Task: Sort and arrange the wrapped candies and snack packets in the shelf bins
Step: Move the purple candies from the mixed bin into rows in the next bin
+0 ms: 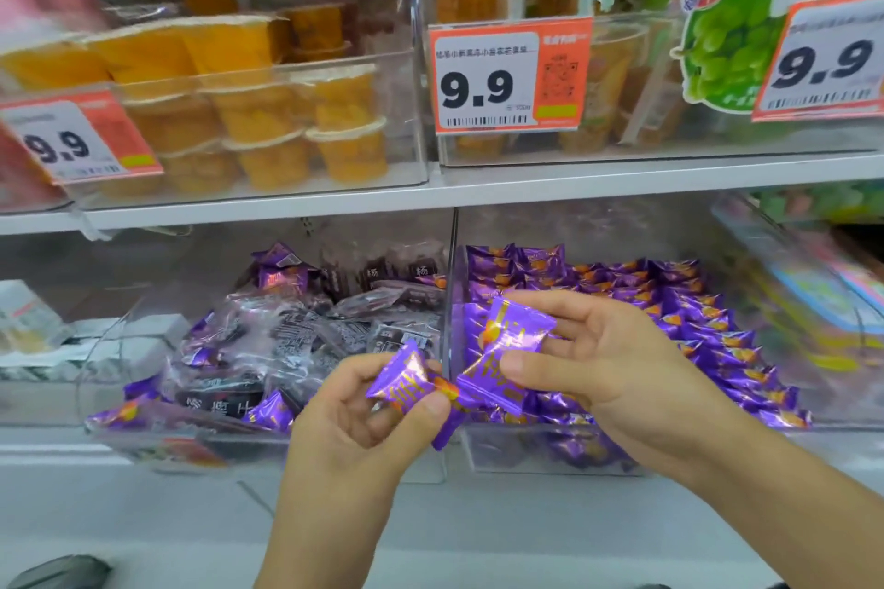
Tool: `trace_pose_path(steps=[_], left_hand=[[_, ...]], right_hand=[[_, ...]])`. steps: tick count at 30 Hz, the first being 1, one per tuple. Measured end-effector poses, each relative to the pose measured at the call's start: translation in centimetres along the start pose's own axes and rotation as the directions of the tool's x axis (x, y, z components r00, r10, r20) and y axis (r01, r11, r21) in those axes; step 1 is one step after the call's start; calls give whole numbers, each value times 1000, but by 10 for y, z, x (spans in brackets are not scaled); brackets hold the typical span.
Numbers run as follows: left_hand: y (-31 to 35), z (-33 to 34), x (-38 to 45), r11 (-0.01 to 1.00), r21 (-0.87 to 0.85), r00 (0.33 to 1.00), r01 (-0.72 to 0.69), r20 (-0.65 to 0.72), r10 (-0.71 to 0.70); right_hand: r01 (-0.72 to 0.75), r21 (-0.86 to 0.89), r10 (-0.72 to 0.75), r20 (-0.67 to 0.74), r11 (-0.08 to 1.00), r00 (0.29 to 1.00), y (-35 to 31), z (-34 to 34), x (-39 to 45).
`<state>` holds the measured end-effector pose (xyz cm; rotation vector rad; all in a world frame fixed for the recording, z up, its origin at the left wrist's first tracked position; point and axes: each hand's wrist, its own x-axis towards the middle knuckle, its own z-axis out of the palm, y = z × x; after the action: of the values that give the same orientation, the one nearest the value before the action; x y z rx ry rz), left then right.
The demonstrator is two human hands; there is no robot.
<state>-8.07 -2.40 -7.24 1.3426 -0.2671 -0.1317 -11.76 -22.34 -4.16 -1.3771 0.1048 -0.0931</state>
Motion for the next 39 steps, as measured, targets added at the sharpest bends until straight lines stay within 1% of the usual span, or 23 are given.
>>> trace_pose_path(steps=[2, 4, 6, 9, 12, 15, 18, 20, 22, 26, 30, 33, 36, 39], left_hand=[[3, 0, 0, 999, -28, 1000, 16, -8, -16], [6, 1, 1, 998, -56, 1000, 26, -5, -27], [10, 4, 1, 999, -28, 999, 33, -14, -34], [17, 7, 2, 998, 25, 999, 51, -20, -51], [23, 9, 5, 992, -42, 993, 116, 13, -115], [28, 14, 4, 986, -87, 990, 140, 34, -138], [30, 19, 5, 987, -3, 987, 160, 33, -160], [29, 19, 6, 979, 47, 979, 197, 47, -199], [27, 20, 6, 974, 53, 972, 221, 70, -224], [24, 22, 5, 979, 32, 967, 202, 151, -205], [23, 22, 5, 973, 54, 959, 224, 164, -230], [22, 23, 5, 968, 58, 953, 245, 170, -252], [23, 26, 4, 955, -28, 941, 296, 182, -286], [24, 26, 6, 889, -206, 904, 410, 223, -365]], right_hand=[[-24, 18, 23, 11, 1000, 1000, -2, 3, 0], [-56, -8, 56, -2, 998, 998, -3, 5, -2], [-78, -28, 78, -3, 997, 997, -5, 6, -4], [-112, 32, 110, 42, 993, 993, -8, 6, -5], [-153, 80, 148, 64, 985, 987, -13, 2, -3], [-164, 96, 162, 27, 982, 986, -17, -3, -2], [-176, 111, 180, -21, 978, 984, -19, -3, -1], [-203, 132, 211, -45, 970, 977, -19, -3, -1], [-214, 141, 224, -59, 966, 973, -19, -2, -2], [-138, 39, 140, -53, 990, 989, -18, 0, -6], [-102, -38, 99, -76, 994, 992, -20, -1, -5], [-53, -6, 53, -65, 999, 997, -21, 0, -6], [-27, 57, 29, -23, 998, 999, -19, -2, -5], [-59, 80, 55, 61, 995, 997, -17, -4, -5]])
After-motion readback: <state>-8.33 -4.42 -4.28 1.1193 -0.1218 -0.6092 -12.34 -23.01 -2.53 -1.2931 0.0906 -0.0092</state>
